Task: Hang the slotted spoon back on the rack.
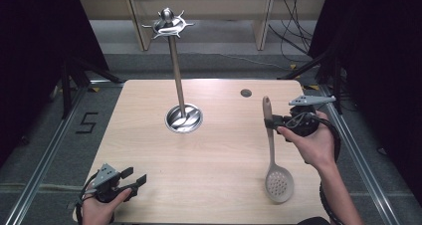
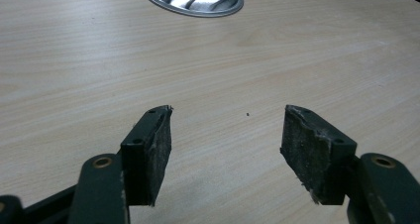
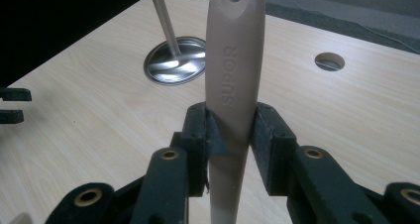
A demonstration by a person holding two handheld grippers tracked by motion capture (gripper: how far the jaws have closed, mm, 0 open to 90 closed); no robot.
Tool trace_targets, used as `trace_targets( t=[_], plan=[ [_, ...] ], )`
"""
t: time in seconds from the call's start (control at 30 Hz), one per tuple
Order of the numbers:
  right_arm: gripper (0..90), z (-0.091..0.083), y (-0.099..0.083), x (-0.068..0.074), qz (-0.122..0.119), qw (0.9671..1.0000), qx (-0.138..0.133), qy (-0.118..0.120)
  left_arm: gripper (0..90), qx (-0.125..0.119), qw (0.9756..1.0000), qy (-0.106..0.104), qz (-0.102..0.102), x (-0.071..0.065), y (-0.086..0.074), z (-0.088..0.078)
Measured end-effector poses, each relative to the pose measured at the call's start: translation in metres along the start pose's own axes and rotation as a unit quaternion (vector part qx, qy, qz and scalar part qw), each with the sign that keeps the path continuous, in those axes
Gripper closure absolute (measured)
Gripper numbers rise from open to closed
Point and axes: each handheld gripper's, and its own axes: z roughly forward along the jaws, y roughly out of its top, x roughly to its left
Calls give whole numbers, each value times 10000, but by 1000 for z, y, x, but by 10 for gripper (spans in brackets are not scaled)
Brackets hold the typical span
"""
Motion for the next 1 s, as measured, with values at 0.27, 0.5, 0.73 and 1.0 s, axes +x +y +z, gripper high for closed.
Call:
trace_targets(
  t=[0.27, 0.5, 0.73, 1.0],
  plan=[
    [699, -5, 10, 15, -162, 9994, -289, -43, 353, -46, 10000, 31, -15, 3, -1, -5],
    [699, -3, 19, 21, -374, 9973, -630, 49, 353, -21, 10000, 54, 0, 1, 0, -3],
    [698, 1, 32, 28, -516, 9955, -791, 78, 353, -33, 10000, 39, -11, 2, 0, -3],
    [699, 10, 43, 40, -642, 9926, -1017, 138, 353, -36, 10000, 36, -3, 3, 0, -5]
  ],
)
